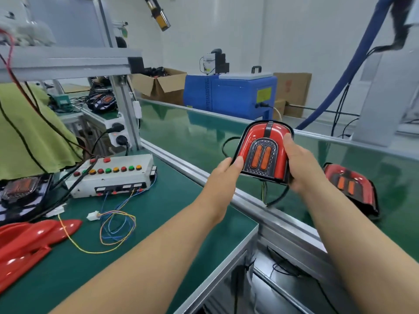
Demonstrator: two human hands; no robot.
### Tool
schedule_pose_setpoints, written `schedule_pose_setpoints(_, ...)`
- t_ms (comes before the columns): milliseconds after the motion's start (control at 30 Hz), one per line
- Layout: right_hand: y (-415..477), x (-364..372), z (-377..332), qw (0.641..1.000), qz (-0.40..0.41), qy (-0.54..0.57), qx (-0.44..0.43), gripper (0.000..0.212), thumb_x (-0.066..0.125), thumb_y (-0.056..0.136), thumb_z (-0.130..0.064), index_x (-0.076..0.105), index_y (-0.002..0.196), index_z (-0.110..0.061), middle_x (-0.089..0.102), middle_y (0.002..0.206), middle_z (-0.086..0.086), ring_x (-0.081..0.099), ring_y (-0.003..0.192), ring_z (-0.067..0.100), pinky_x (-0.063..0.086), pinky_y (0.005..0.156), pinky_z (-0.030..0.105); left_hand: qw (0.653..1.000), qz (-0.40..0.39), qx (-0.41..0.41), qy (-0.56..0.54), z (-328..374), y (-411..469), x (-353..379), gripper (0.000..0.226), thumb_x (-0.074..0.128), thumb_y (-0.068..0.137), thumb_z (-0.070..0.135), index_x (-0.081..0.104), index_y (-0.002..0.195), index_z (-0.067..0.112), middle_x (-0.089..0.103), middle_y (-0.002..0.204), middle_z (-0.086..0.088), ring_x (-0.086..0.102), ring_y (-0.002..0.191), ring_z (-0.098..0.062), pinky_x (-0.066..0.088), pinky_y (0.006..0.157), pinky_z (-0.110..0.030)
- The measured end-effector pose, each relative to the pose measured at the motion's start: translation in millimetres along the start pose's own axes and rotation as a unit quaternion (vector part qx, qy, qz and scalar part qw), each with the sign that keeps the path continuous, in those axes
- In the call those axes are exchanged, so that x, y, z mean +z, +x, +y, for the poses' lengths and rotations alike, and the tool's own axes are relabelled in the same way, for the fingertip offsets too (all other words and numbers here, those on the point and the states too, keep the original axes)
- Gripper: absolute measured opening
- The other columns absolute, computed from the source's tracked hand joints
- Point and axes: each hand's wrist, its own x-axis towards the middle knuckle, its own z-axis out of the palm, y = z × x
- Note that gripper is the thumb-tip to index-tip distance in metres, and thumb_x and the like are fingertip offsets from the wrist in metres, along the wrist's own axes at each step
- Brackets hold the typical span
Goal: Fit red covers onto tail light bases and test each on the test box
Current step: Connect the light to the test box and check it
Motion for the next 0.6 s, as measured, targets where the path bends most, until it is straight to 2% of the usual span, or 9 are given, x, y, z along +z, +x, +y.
schedule_pose_setpoints(100, 11, -14, 5, 1.0, 0.031, 0.004, 0.004, 0.046, 0.052, 0.097, -0.054, 0.063, 0.117, -0.015, 0.077, 0.099, 0.006, 0.075, 0.085, 0.024, 0.062, 0.071, 0.043, 1.0, -0.008, 0.002, 0.003, -4, 13, 14, 0.053, 0.04, 0.1, 0.055, 0.046, 0.145, 0.027, 0.047, 0.148, 0.011, 0.039, 0.138, -0.011, 0.029, 0.118, -0.047)
schedule_pose_setpoints(200, 18, -24, 8, 0.998, 0.058, 0.009, 0.009, 0.045, 0.053, 0.097, -0.052, 0.063, 0.116, -0.013, 0.078, 0.088, 0.004, 0.076, 0.077, 0.021, 0.061, 0.061, 0.037, 1.0, -0.013, -0.003, 0.002, -8, 24, 26, 0.059, 0.041, 0.099, 0.058, 0.04, 0.149, 0.026, 0.043, 0.152, 0.008, 0.036, 0.141, -0.012, 0.028, 0.119, -0.047)
schedule_pose_setpoints(267, 22, -30, 9, 0.997, 0.069, 0.011, 0.014, 0.045, 0.054, 0.097, -0.052, 0.063, 0.116, -0.012, 0.077, 0.09, 0.005, 0.076, 0.076, 0.021, 0.061, 0.06, 0.037, 1.0, -0.015, -0.004, 0.0, -10, 31, 32, 0.061, 0.042, 0.099, 0.058, 0.039, 0.15, 0.024, 0.043, 0.152, 0.007, 0.035, 0.141, -0.012, 0.027, 0.12, -0.047)
schedule_pose_setpoints(367, 26, -36, 9, 0.997, 0.076, -0.003, 0.021, 0.045, 0.053, 0.097, -0.052, 0.061, 0.118, -0.013, 0.075, 0.098, 0.008, 0.076, 0.079, 0.022, 0.062, 0.067, 0.039, 1.0, -0.024, 0.001, -0.005, -13, 38, 37, 0.044, 0.041, 0.101, 0.054, 0.057, 0.133, 0.03, 0.058, 0.135, 0.013, 0.046, 0.127, -0.003, 0.033, 0.111, -0.039)
schedule_pose_setpoints(467, 29, -42, 9, 0.996, 0.084, -0.014, 0.026, 0.039, 0.055, 0.097, -0.049, 0.061, 0.111, -0.014, 0.076, 0.092, 0.006, 0.075, 0.072, 0.02, 0.06, 0.058, 0.033, 0.999, -0.028, -0.003, -0.016, -18, 42, 43, 0.032, 0.042, 0.099, 0.054, 0.066, 0.108, 0.035, 0.065, 0.115, 0.019, 0.051, 0.108, 0.004, 0.036, 0.096, -0.033)
schedule_pose_setpoints(533, 32, -46, 9, 0.995, 0.091, -0.023, 0.029, 0.036, 0.055, 0.096, -0.049, 0.062, 0.104, -0.015, 0.076, 0.085, 0.004, 0.075, 0.069, 0.019, 0.06, 0.057, 0.033, 0.999, -0.033, -0.005, -0.015, -20, 44, 47, 0.033, 0.044, 0.093, 0.06, 0.066, 0.103, 0.038, 0.065, 0.112, 0.022, 0.051, 0.108, 0.004, 0.037, 0.095, -0.033)
schedule_pose_setpoints(600, 36, -50, 9, 0.993, 0.104, -0.042, 0.03, 0.033, 0.055, 0.096, -0.051, 0.061, 0.095, -0.018, 0.076, 0.086, 0.005, 0.075, 0.072, 0.022, 0.061, 0.066, 0.037, 0.999, -0.041, -0.007, -0.014, -23, 46, 50, 0.041, 0.045, 0.085, 0.065, 0.064, 0.111, 0.04, 0.061, 0.123, 0.019, 0.049, 0.118, -0.002, 0.037, 0.104, -0.036)
